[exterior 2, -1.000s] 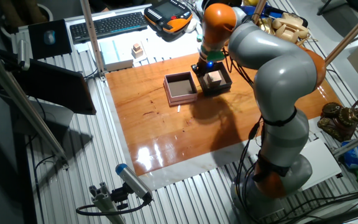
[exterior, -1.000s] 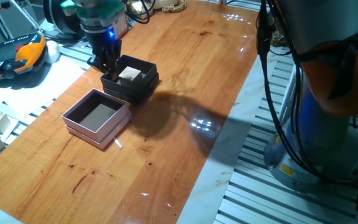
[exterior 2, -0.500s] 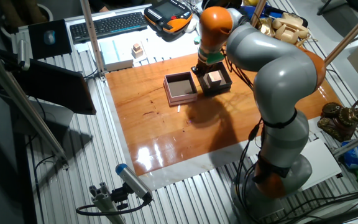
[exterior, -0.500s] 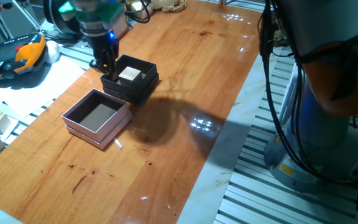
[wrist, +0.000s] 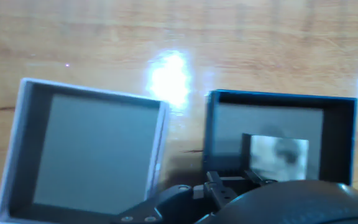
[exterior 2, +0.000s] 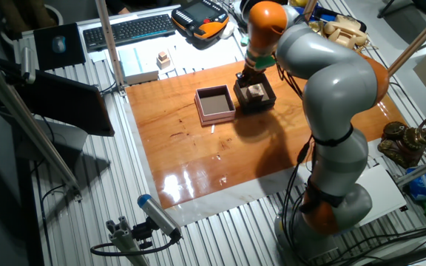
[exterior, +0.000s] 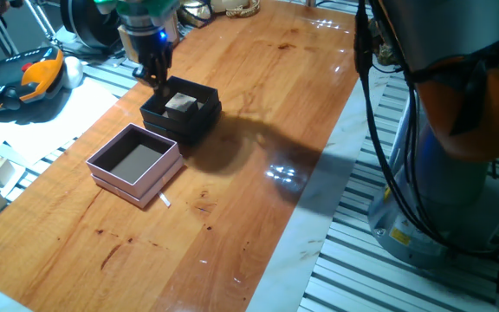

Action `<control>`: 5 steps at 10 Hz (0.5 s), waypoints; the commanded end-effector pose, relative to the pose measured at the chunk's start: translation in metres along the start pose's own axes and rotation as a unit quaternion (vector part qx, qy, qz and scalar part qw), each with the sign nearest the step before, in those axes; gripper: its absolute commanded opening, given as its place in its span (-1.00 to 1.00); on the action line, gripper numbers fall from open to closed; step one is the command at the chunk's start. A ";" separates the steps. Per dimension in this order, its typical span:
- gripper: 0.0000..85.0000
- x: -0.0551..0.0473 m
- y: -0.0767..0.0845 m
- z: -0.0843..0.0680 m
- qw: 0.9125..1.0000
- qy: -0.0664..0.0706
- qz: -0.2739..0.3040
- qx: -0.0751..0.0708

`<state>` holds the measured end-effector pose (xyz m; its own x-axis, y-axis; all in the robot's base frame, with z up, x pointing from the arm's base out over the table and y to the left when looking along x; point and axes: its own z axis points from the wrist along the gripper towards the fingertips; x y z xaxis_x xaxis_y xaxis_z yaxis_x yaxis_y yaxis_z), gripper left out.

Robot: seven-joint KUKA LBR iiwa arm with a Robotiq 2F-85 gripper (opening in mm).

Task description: Move an object from one box to another

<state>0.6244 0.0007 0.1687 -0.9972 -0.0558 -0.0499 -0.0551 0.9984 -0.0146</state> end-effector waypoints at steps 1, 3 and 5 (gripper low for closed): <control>-1.00 0.000 -0.007 0.003 1.000 -0.001 0.010 -0.004; -1.00 0.002 -0.027 0.011 1.000 -0.003 0.020 0.001; -1.00 0.000 -0.032 0.017 1.000 0.005 0.029 0.005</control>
<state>0.6277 -0.0321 0.1506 -0.9993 0.0030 -0.0372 0.0039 0.9997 -0.0250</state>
